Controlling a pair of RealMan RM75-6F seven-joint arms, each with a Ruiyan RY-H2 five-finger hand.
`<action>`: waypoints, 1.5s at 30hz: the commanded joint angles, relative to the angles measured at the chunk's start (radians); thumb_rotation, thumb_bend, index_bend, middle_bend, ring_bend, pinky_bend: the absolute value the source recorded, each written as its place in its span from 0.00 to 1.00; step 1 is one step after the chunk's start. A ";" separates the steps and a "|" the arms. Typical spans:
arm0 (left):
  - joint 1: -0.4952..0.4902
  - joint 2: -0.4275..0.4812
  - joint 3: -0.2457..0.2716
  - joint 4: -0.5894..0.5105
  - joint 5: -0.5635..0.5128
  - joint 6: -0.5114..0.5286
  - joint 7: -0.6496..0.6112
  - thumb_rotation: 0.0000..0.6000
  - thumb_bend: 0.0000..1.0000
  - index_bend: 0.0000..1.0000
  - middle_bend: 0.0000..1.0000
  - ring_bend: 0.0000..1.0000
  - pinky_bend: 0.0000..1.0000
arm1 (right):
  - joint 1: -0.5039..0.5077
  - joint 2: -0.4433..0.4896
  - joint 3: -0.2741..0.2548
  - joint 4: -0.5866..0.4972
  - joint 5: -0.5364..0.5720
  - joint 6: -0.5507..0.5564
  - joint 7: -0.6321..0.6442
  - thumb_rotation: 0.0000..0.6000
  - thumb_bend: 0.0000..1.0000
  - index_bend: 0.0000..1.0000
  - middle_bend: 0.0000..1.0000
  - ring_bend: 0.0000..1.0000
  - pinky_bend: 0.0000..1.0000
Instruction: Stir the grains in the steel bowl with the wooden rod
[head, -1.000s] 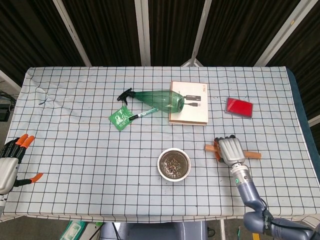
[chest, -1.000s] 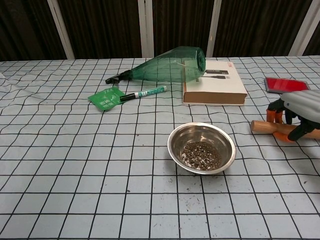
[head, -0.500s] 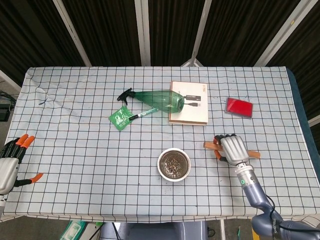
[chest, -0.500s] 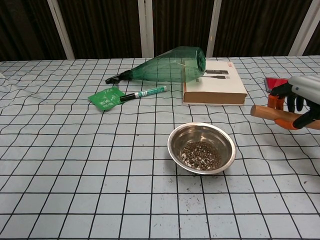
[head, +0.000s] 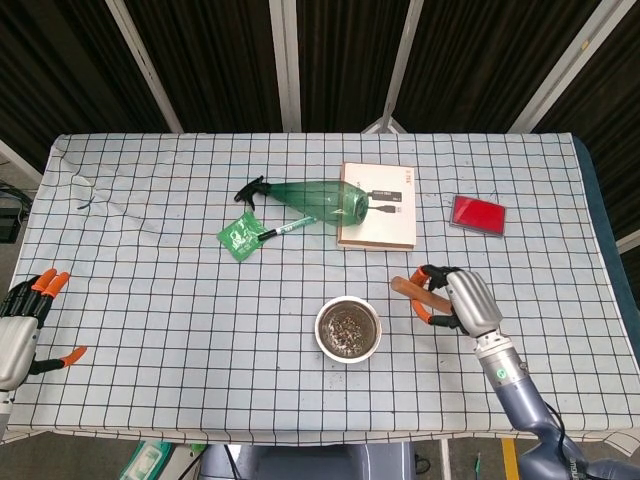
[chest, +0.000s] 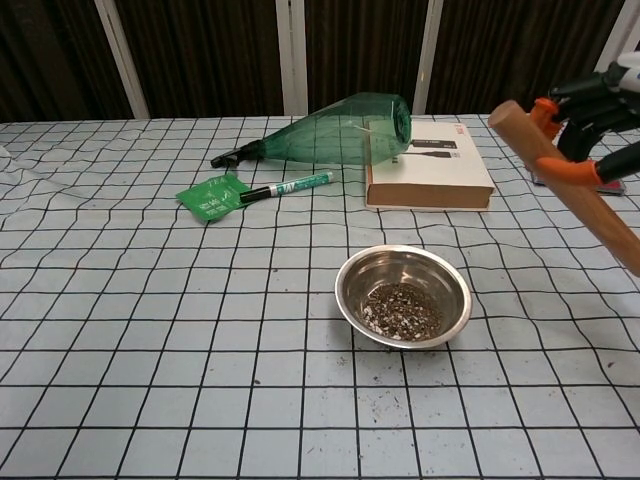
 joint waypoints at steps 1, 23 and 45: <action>0.000 0.000 -0.001 -0.001 -0.001 0.001 0.001 1.00 0.06 0.00 0.00 0.00 0.00 | -0.012 0.002 0.012 -0.027 -0.052 0.050 0.070 1.00 0.67 0.82 0.66 0.52 0.47; 0.000 -0.001 0.001 -0.001 -0.002 -0.004 -0.002 1.00 0.06 0.00 0.00 0.00 0.00 | -0.047 -0.279 0.054 0.042 -0.107 0.291 0.417 1.00 0.67 0.82 0.66 0.52 0.47; -0.001 -0.004 0.001 0.007 -0.002 -0.006 -0.004 1.00 0.06 0.00 0.00 0.00 0.00 | -0.031 -0.460 0.023 0.197 -0.115 0.281 0.520 1.00 0.67 0.82 0.66 0.52 0.47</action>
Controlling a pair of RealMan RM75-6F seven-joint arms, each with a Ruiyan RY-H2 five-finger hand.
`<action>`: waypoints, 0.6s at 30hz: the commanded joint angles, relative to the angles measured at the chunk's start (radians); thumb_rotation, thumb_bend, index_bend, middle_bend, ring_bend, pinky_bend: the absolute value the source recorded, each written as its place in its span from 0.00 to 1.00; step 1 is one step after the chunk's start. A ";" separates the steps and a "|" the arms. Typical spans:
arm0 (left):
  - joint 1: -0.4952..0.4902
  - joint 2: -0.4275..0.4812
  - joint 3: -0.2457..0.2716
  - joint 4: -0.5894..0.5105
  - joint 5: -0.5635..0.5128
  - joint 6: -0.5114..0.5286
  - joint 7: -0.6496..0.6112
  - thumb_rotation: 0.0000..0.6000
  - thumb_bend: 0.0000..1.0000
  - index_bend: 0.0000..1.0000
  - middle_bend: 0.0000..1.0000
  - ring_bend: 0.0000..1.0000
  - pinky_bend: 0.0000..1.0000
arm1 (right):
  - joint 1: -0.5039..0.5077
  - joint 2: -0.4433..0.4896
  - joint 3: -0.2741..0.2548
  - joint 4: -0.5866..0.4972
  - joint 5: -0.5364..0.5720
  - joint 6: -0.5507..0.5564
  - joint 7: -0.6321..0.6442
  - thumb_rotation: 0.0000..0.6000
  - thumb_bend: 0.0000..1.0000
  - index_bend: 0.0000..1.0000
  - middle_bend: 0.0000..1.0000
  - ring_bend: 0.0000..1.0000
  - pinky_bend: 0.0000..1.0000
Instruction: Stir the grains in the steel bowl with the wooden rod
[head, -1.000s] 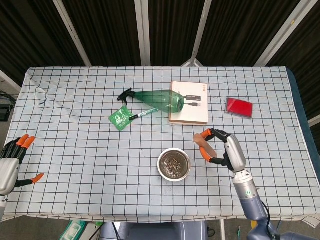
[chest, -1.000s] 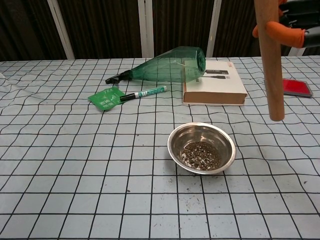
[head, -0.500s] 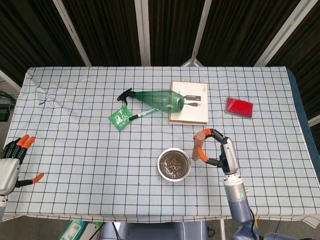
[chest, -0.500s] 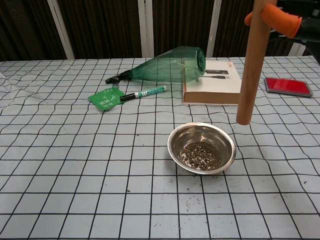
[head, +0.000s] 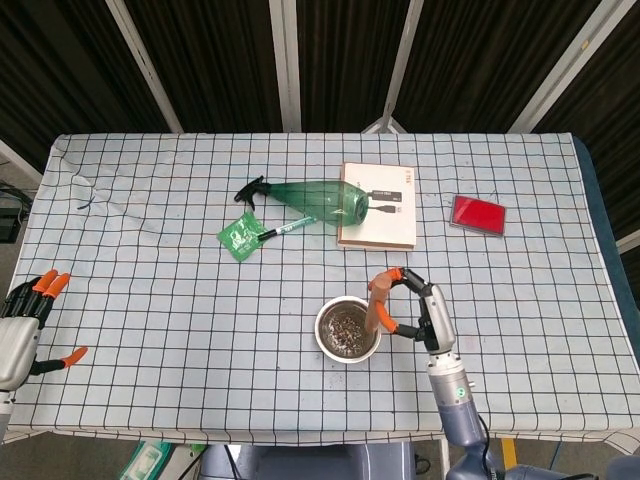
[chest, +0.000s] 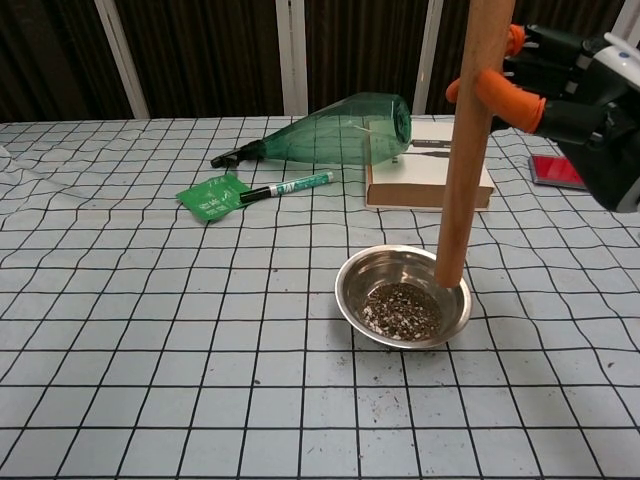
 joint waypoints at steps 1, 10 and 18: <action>-0.001 0.000 -0.002 -0.003 -0.001 0.000 0.000 1.00 0.06 0.00 0.00 0.00 0.00 | 0.004 -0.032 0.004 0.018 0.004 0.003 0.003 1.00 0.67 0.82 0.66 0.52 0.47; -0.002 0.002 -0.001 -0.007 0.000 -0.002 -0.001 1.00 0.06 0.00 0.00 0.00 0.00 | 0.008 -0.122 0.028 0.062 0.010 0.034 -0.002 1.00 0.67 0.82 0.66 0.52 0.47; -0.003 0.004 0.000 -0.007 0.001 -0.005 -0.006 1.00 0.06 0.00 0.00 0.00 0.00 | 0.013 -0.186 0.038 0.146 0.024 0.038 0.005 1.00 0.67 0.82 0.66 0.52 0.47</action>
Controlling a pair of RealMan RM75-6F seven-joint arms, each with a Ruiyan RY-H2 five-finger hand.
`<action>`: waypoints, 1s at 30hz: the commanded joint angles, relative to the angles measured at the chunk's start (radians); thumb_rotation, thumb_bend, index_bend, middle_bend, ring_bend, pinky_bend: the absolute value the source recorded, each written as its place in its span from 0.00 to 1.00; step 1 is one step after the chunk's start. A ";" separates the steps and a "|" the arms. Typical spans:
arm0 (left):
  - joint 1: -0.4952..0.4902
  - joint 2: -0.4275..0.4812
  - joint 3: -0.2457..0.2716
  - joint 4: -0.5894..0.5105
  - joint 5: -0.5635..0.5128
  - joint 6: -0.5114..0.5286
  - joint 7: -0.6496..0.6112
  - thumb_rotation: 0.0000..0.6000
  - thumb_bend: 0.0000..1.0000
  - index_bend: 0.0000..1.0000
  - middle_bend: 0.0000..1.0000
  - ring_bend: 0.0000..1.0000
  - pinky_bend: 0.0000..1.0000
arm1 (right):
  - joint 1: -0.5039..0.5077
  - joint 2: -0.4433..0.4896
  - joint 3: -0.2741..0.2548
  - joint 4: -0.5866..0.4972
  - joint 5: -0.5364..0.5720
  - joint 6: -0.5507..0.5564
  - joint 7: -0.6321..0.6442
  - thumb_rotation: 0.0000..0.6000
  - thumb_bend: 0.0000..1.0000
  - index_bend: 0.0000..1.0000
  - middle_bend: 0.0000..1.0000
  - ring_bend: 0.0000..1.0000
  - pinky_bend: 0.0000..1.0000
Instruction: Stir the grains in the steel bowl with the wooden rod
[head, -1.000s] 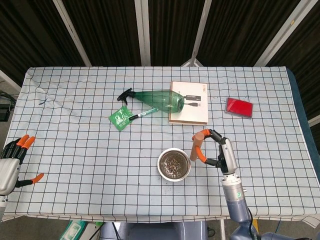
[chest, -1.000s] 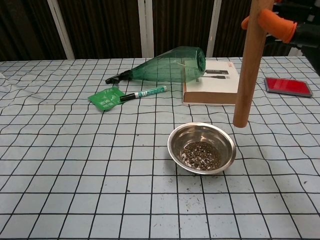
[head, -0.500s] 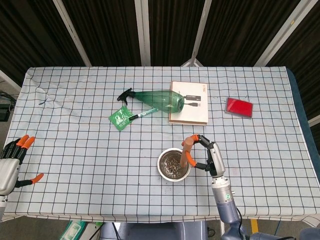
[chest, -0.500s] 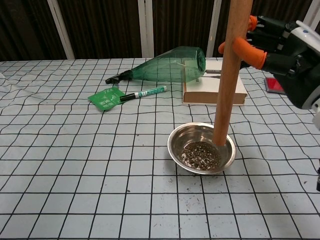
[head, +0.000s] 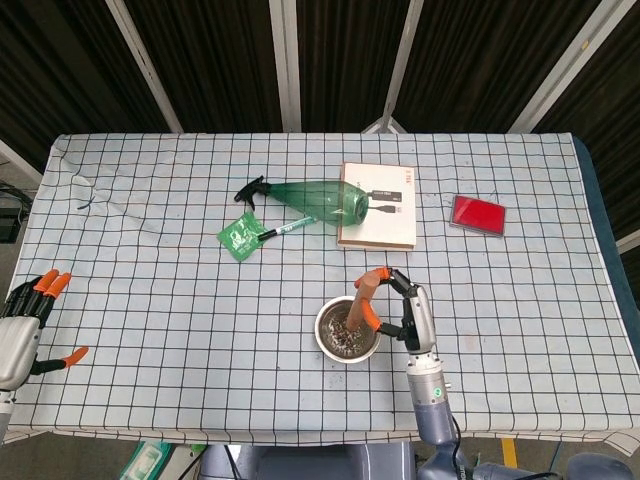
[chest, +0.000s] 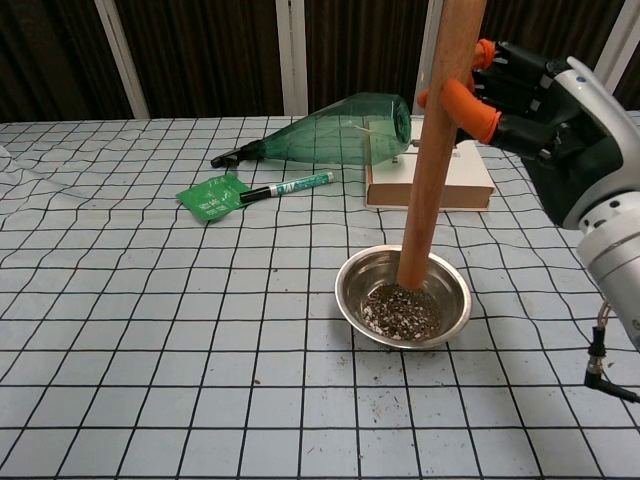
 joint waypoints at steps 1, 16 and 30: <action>-0.001 0.000 0.000 -0.001 0.000 -0.001 0.000 1.00 0.06 0.00 0.00 0.00 0.00 | 0.002 -0.032 0.002 0.046 0.007 0.001 0.008 1.00 0.67 0.82 0.66 0.52 0.47; -0.003 0.001 0.000 -0.004 -0.003 -0.006 0.002 1.00 0.06 0.00 0.00 0.00 0.00 | 0.012 -0.101 -0.009 0.170 0.002 -0.010 0.030 1.00 0.67 0.82 0.66 0.52 0.47; -0.003 0.002 0.001 -0.006 0.000 -0.004 0.002 1.00 0.06 0.00 0.00 0.00 0.00 | 0.002 -0.112 -0.024 0.213 -0.002 -0.012 0.026 1.00 0.67 0.82 0.66 0.52 0.47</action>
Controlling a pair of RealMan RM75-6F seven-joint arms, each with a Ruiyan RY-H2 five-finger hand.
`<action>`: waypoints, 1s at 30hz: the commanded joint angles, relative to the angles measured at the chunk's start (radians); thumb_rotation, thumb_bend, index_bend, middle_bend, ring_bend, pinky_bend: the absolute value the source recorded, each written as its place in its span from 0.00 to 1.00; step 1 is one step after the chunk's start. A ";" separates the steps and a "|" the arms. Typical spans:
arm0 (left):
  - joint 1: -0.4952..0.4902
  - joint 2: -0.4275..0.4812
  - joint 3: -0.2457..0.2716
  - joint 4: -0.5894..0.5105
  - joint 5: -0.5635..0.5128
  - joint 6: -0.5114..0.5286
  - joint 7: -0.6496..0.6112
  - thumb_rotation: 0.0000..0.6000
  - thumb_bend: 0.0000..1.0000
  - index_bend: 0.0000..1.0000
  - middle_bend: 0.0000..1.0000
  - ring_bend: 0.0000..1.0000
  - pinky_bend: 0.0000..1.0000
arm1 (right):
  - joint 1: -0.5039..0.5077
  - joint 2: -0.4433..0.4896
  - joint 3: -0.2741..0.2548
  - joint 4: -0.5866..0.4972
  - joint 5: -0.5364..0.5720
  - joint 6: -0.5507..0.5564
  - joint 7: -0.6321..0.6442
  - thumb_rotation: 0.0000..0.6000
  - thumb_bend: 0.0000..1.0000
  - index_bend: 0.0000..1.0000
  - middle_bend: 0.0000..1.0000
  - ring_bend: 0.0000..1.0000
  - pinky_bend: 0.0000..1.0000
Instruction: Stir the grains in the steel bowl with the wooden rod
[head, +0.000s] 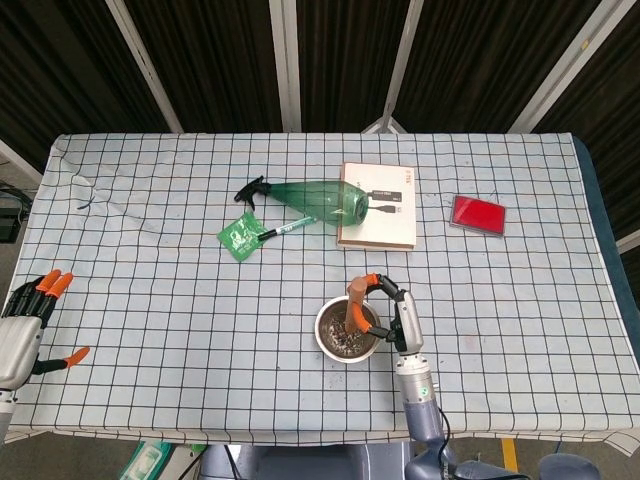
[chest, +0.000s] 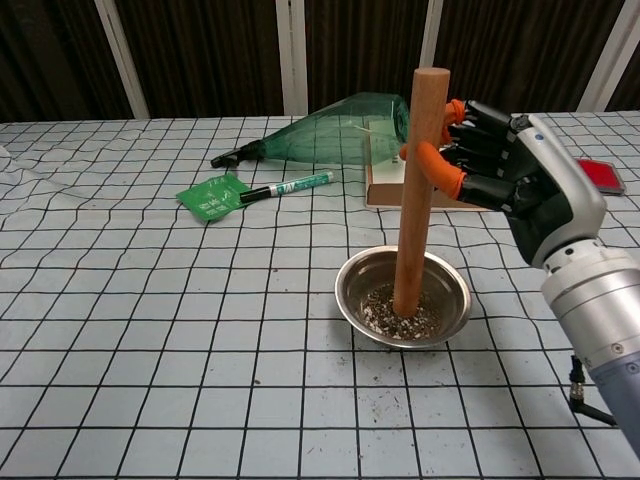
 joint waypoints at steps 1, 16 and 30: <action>0.001 0.000 0.000 0.000 0.000 0.001 0.000 1.00 0.06 0.00 0.00 0.00 0.00 | -0.006 0.001 -0.008 0.002 -0.003 0.003 -0.001 1.00 0.67 0.82 0.66 0.52 0.47; 0.001 -0.001 0.001 0.003 0.003 0.003 -0.003 1.00 0.06 0.00 0.00 0.00 0.00 | 0.003 0.044 0.017 -0.088 -0.040 0.035 -0.041 1.00 0.67 0.82 0.66 0.52 0.47; 0.002 -0.001 0.001 0.004 0.003 0.004 -0.003 1.00 0.06 0.00 0.00 0.00 0.00 | -0.015 0.019 -0.012 -0.027 -0.015 0.017 -0.030 1.00 0.67 0.82 0.66 0.52 0.47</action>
